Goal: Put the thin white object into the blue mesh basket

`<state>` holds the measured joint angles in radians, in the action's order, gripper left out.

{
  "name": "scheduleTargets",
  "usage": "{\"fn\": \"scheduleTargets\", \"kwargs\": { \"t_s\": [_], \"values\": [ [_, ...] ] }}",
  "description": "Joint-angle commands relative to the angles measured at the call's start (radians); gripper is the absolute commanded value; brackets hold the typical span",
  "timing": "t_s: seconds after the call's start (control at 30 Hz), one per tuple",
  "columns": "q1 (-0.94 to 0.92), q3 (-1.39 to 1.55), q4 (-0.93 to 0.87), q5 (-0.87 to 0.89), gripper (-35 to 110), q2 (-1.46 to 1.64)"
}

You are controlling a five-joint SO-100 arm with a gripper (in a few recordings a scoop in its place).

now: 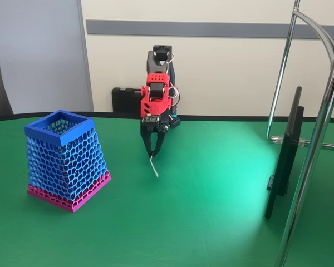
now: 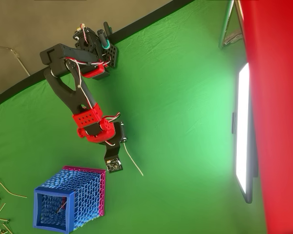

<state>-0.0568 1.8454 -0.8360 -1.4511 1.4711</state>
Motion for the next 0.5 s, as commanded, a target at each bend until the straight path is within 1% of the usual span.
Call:
{"fn": "scheduleTargets", "kwargs": {
  "t_s": [0.0,0.17,0.27,0.37,0.47],
  "values": [
    [0.008,-0.117,0.095,0.034,1,0.037],
    [-0.002,-0.152,0.376,0.018,1,0.054],
    [-0.009,-0.187,0.460,0.037,1,0.063],
    [-0.015,-0.267,0.472,0.137,1,0.064],
    [-0.021,-0.371,0.480,0.324,1,0.061]
  ]
}}
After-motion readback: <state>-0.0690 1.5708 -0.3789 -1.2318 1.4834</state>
